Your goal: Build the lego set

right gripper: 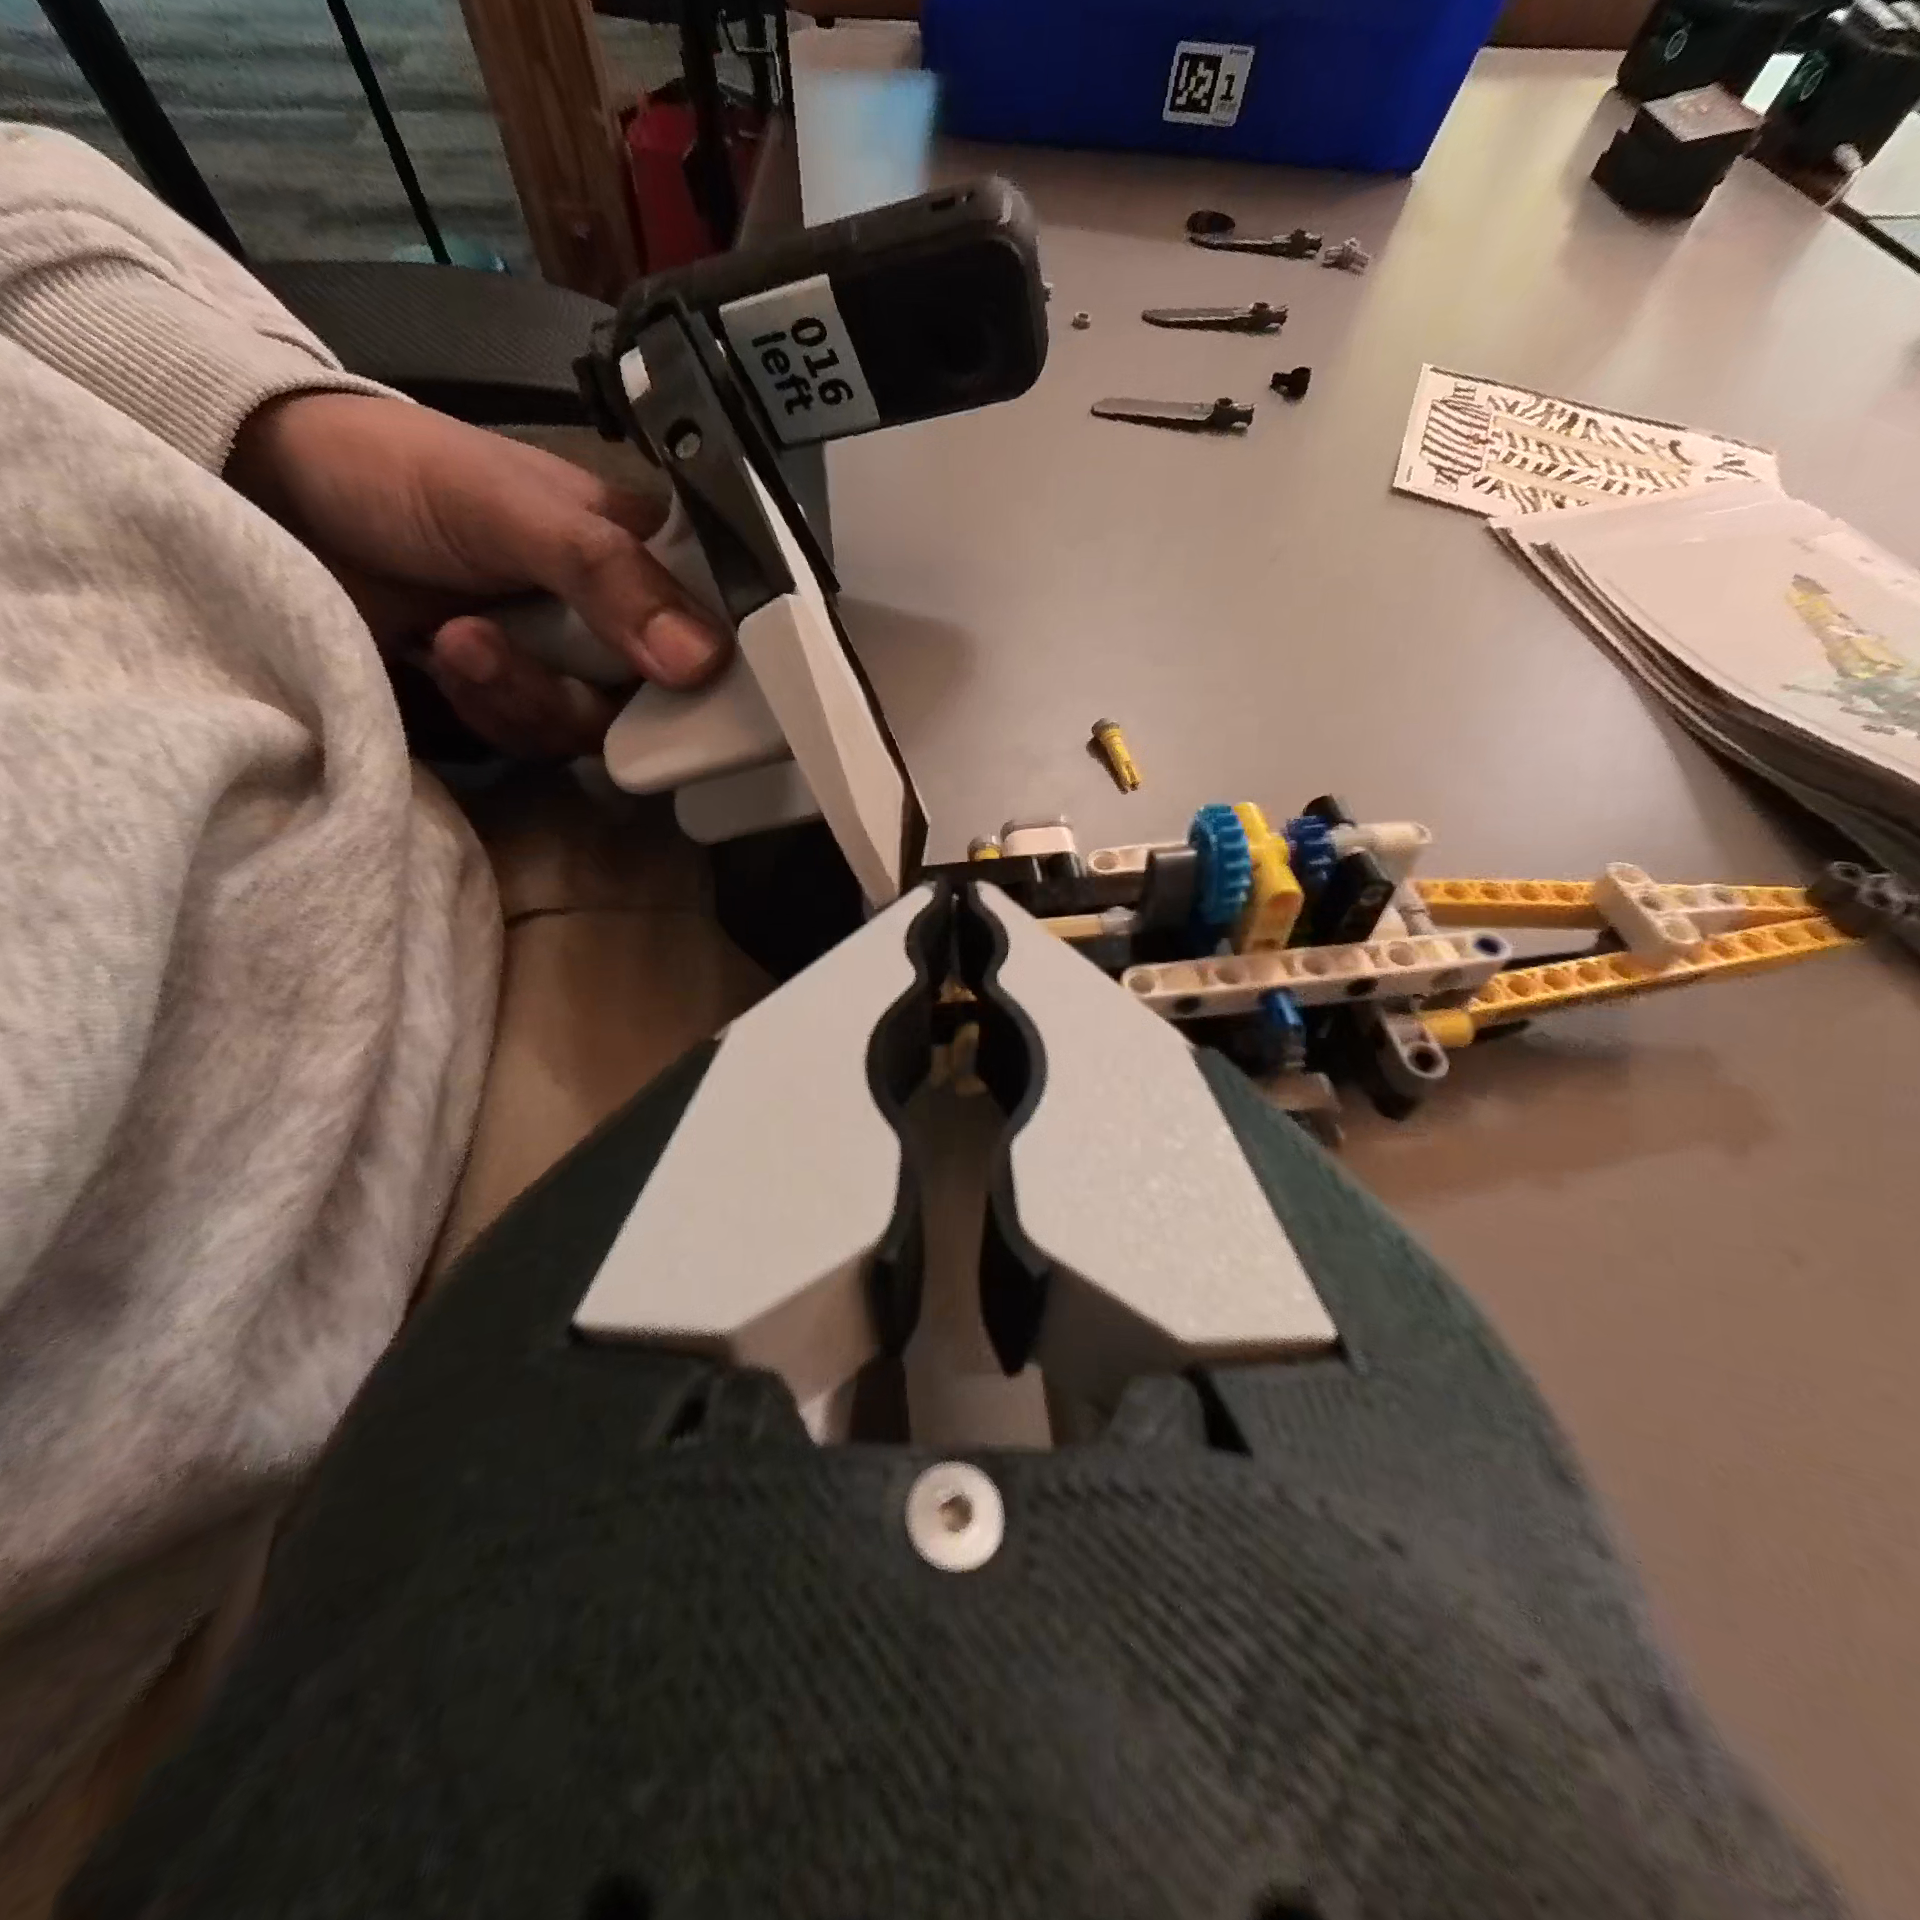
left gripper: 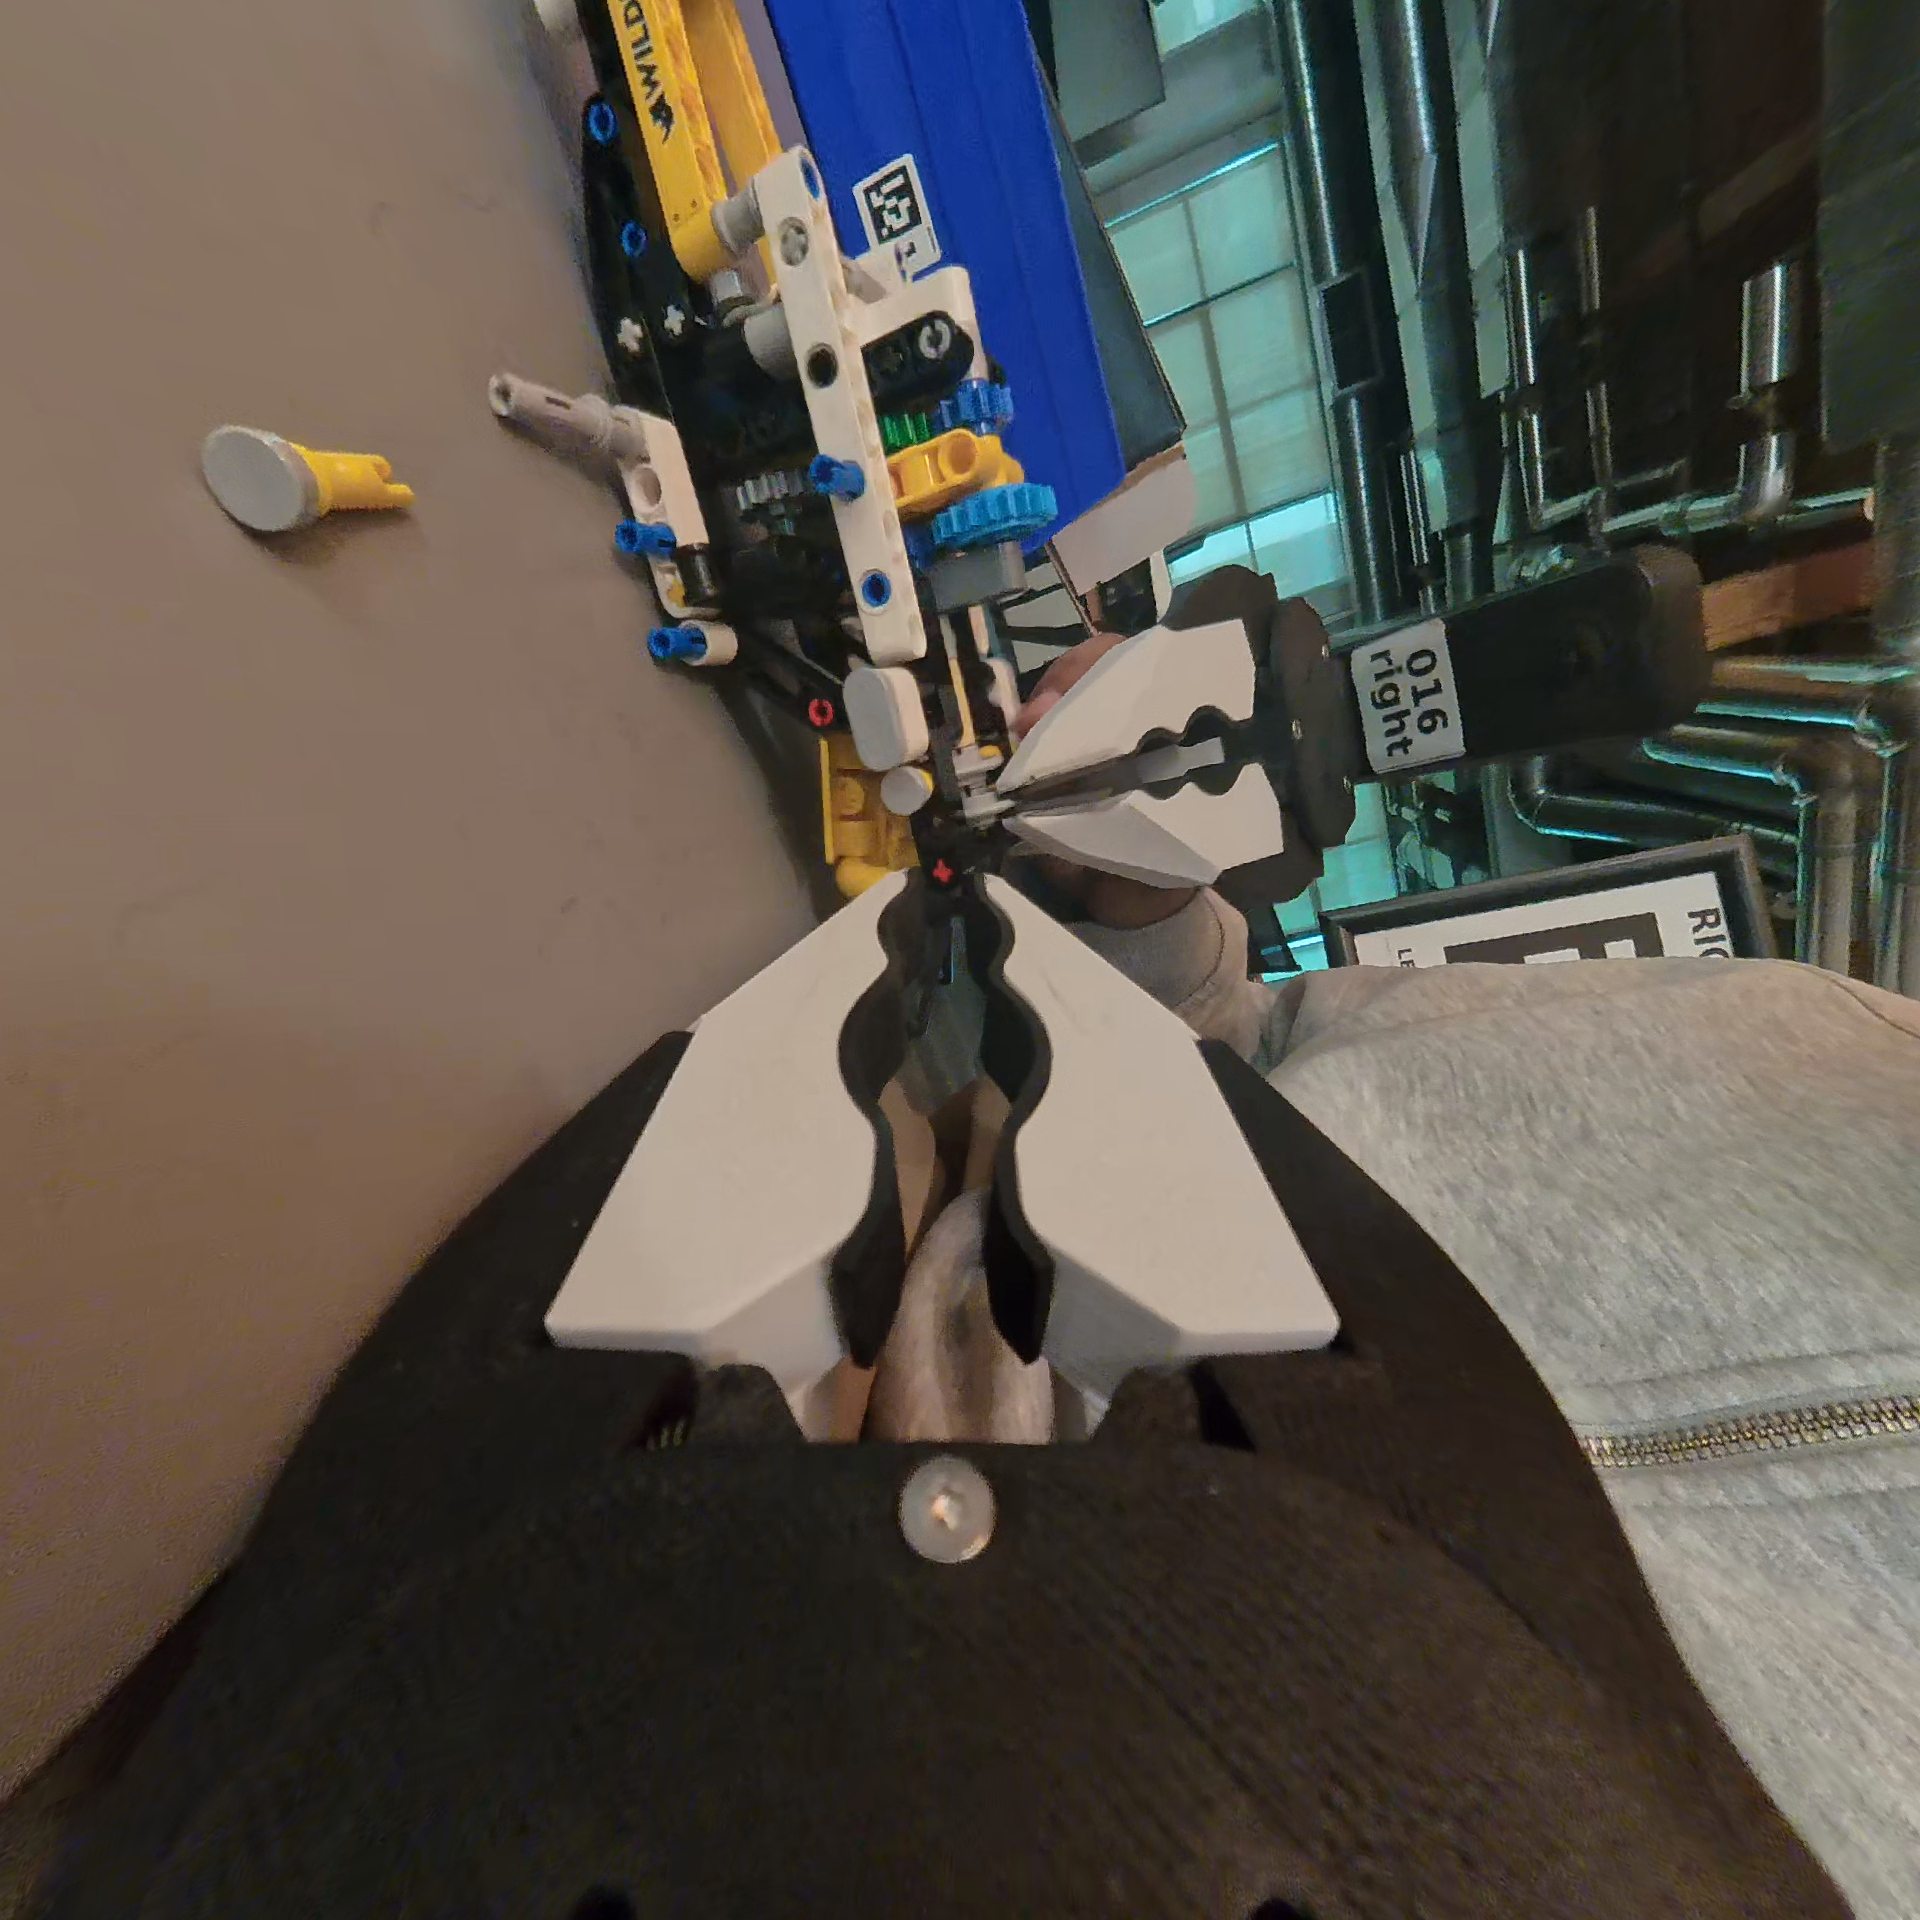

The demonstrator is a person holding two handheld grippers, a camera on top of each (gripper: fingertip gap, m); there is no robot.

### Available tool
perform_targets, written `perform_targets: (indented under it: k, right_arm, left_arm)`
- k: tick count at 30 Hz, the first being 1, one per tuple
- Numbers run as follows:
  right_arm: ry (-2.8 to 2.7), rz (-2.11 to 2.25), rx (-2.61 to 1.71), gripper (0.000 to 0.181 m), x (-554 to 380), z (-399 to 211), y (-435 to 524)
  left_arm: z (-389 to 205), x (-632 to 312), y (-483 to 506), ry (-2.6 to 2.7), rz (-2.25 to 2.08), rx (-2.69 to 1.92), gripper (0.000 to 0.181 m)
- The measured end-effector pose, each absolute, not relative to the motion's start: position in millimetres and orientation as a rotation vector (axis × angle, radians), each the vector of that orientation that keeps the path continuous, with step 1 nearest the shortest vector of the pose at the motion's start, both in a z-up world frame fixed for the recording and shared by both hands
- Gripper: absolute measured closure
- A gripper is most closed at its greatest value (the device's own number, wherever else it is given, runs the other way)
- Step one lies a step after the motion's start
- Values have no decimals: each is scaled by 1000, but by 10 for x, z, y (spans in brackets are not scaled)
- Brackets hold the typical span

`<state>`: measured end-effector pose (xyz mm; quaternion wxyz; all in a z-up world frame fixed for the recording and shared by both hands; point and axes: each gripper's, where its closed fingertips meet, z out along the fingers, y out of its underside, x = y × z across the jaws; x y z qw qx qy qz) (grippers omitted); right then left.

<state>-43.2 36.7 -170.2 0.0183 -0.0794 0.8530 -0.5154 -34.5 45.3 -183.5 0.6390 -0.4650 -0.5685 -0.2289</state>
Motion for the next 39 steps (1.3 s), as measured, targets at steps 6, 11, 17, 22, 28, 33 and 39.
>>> perform_targets:
  k: [6, 11, 17, 22, 28, 33, 39]
  right_arm:
    - [2489, -1685, -170, 181, -398, -1586, 347]
    - [2608, -1701, -174, 181, -497, -1625, 336]
    - [2564, -1708, -34, 181, -535, -1627, 255]
    - [2589, -1733, -40, 181, -527, -1625, 191]
    - [2576, -1760, -17, 181, -536, -1610, 160]
    - [2597, -1772, -46, 181, -527, -1616, 149]
    - [2552, -1776, -18, 181, -554, -1587, 247]
  left_arm:
    - [-1890, -341, 486, -1313, -500, -1099, 181]
    - [-1754, -375, 422, -1270, -552, -972, 181]
    - [-1727, -390, 359, -1267, -540, -948, 179]
    - [-1663, -400, 330, -1250, -579, -890, 174]
    - [-1681, -424, 295, -1272, -557, -877, 179]
    - [-1693, -427, 284, -1276, -538, -885, 179]
    - [-1656, -430, 343, -1248, -566, -864, 181]
